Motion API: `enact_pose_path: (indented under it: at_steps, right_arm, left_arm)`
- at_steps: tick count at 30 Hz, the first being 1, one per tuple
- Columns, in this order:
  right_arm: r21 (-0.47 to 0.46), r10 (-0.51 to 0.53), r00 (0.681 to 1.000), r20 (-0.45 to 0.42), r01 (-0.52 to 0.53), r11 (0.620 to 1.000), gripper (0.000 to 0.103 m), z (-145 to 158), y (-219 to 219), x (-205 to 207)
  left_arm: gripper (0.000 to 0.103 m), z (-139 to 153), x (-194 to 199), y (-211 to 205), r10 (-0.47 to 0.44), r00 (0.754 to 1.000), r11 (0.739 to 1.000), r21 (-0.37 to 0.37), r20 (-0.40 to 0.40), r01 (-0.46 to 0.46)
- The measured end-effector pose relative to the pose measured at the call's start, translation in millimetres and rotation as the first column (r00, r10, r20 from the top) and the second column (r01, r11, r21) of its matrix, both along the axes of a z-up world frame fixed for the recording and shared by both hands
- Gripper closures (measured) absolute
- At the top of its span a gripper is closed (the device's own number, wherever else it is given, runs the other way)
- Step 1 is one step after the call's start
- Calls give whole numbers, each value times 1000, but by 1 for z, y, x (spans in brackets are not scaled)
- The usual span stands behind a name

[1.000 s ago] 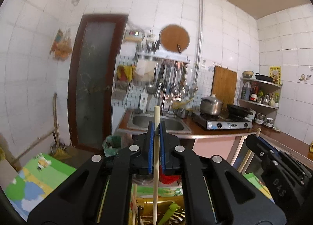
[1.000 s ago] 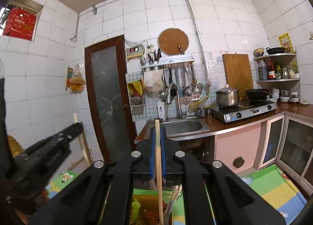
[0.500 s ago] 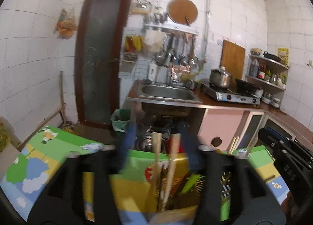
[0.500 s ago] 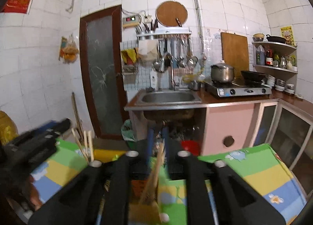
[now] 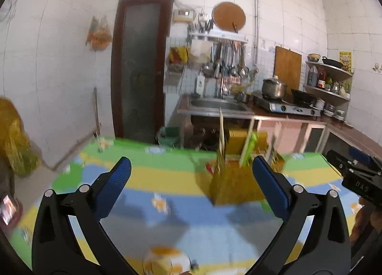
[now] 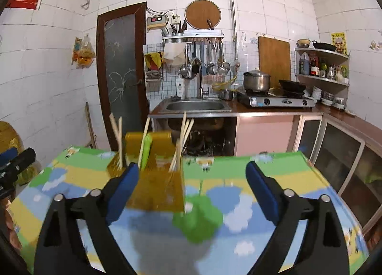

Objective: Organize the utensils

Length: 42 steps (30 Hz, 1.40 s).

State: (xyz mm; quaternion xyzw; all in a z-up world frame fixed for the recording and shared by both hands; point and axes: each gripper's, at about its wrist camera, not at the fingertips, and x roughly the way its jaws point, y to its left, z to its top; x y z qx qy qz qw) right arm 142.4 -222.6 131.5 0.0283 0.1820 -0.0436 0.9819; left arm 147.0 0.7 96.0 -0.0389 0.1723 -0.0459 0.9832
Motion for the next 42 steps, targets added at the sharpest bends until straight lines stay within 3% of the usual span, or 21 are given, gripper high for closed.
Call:
enact_pose_path:
  at_steps: [3, 9, 17, 23, 35, 42]
  right_arm:
    - [-4, -4, 1000, -7, 4, 1000, 5, -20, 9, -30]
    - [-35, 10, 999, -34, -11, 999, 4, -54, 32, -74]
    - [-50, -10, 999, 34, 12, 999, 5, -79, 45, -98]
    - [-44, -19, 998, 53, 21, 999, 4, -88, 43, -100]
    - [-51, -25, 997, 67, 28, 998, 4, -93, 45, -103]
    - [-42, -26, 997, 71, 29, 999, 4, -92, 44, -105]
  left_arm:
    - [5, -25, -27, 6, 0, 1000, 1000, 1, -22, 0]
    - [5, -59, -69, 11, 47, 999, 999, 27, -23, -46]
    - [5, -88, -96, 9, 41, 999, 996, 72, 28, -43]
    - [5, -101, -94, 4, 48, 998, 994, 100, 45, -52]
    - [5, -101, -98, -2, 18, 998, 992, 121, 62, -26]
    - [5, -99, -98, 2, 22, 998, 994, 102, 60, -28]
